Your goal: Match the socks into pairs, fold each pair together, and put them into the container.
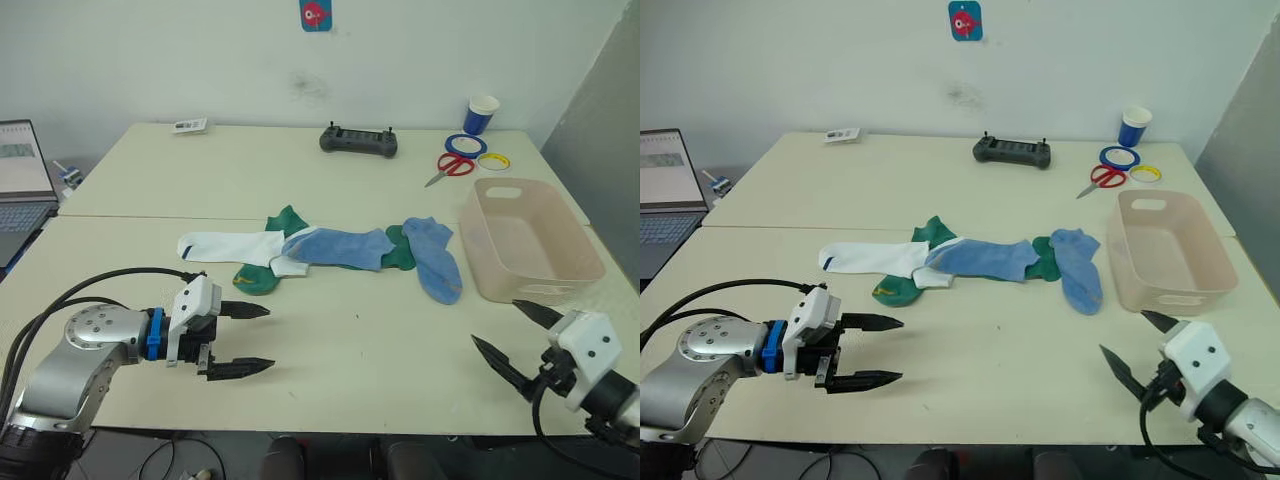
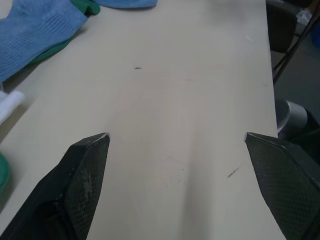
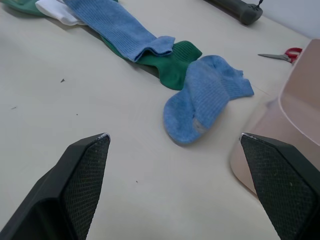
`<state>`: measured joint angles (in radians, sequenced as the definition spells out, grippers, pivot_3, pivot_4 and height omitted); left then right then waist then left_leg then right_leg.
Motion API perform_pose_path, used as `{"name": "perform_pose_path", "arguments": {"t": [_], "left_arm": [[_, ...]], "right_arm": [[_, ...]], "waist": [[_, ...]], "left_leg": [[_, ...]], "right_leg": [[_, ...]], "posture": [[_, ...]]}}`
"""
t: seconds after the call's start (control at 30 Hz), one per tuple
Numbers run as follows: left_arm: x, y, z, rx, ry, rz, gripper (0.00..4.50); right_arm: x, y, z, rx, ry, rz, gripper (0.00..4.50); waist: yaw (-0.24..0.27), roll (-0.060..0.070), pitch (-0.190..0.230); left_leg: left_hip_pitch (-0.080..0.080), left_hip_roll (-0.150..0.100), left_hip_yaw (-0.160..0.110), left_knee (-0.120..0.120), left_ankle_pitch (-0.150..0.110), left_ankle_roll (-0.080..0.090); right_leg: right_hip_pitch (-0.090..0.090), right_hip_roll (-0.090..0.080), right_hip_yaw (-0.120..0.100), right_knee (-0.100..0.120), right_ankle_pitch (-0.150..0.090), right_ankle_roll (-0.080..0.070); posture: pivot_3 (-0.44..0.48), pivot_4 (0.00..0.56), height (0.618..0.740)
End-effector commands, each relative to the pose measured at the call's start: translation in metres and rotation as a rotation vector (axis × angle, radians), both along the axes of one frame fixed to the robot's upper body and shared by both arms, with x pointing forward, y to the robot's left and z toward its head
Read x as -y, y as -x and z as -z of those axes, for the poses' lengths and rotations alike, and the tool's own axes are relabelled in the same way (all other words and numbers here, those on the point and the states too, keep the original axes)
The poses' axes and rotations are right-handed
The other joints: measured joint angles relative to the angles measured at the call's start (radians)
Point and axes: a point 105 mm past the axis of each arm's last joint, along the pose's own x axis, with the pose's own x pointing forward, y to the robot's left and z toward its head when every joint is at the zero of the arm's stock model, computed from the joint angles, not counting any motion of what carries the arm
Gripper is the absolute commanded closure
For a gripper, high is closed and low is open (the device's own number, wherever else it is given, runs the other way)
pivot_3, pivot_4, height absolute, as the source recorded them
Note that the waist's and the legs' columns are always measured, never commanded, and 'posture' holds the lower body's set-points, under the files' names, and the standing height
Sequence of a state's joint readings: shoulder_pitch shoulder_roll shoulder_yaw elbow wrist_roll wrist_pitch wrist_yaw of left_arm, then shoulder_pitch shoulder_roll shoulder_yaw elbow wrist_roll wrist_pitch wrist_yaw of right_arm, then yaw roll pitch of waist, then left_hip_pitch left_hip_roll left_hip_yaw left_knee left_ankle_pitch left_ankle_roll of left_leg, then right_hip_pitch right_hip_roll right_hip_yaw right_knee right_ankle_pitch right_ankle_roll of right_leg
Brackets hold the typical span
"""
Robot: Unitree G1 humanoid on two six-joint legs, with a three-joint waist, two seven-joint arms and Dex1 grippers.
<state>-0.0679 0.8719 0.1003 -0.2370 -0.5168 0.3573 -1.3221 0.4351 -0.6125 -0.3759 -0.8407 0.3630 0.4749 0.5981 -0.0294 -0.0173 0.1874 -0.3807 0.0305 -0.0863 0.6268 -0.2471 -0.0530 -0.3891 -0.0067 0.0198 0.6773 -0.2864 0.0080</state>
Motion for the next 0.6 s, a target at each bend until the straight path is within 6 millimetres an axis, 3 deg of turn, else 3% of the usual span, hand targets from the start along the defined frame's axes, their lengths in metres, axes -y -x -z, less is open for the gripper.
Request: {"name": "perform_pose_path", "arguments": {"t": [0.03, 0.23, 0.33, 0.6], "left_arm": [[0.016, 0.006, -0.018, 0.062, 0.052, 0.097, 0.00], [0.027, 0.007, -0.041, 0.105, 0.118, 0.151, 0.00], [0.034, 0.006, -0.055, 0.124, 0.149, 0.169, 0.00], [0.055, 0.006, -0.076, 0.156, 0.172, 0.205, 0.00]], "right_arm": [[-0.015, -0.011, -0.005, 0.046, 0.033, -0.007, 0.03], [-0.024, -0.044, 0.006, 0.056, 0.074, 0.070, 0.03], [-0.032, -0.063, 0.020, 0.017, 0.087, 0.100, 0.03], [-0.040, -0.091, 0.046, -0.073, 0.074, 0.165, 0.03]], "waist": [[-0.001, 0.000, 0.000], [0.000, 0.000, 0.000], [-0.001, -0.001, 0.000], [-0.002, -0.001, 0.000]], "left_leg": [[0.000, 0.000, 0.000, 0.000, 0.000, 0.000], [-0.001, 0.000, 0.000, 0.000, 0.000, 0.000], [-0.001, 0.000, 0.000, 0.000, 0.000, 0.000], [-0.001, 0.000, -0.001, 0.000, 0.000, 0.000]], "right_leg": [[0.000, 0.000, 0.000, 0.000, 0.000, 0.000], [0.000, 0.000, 0.000, 0.000, 0.001, 0.002], [0.000, 0.001, 0.000, 0.000, 0.003, 0.005], [-0.001, 0.002, 0.000, 0.001, 0.002, 0.008]], "posture": [[0.000, 0.150, 0.740], [0.000, 0.150, 0.740], [0.000, 0.150, 0.740], [0.000, 0.150, 0.740]]}}
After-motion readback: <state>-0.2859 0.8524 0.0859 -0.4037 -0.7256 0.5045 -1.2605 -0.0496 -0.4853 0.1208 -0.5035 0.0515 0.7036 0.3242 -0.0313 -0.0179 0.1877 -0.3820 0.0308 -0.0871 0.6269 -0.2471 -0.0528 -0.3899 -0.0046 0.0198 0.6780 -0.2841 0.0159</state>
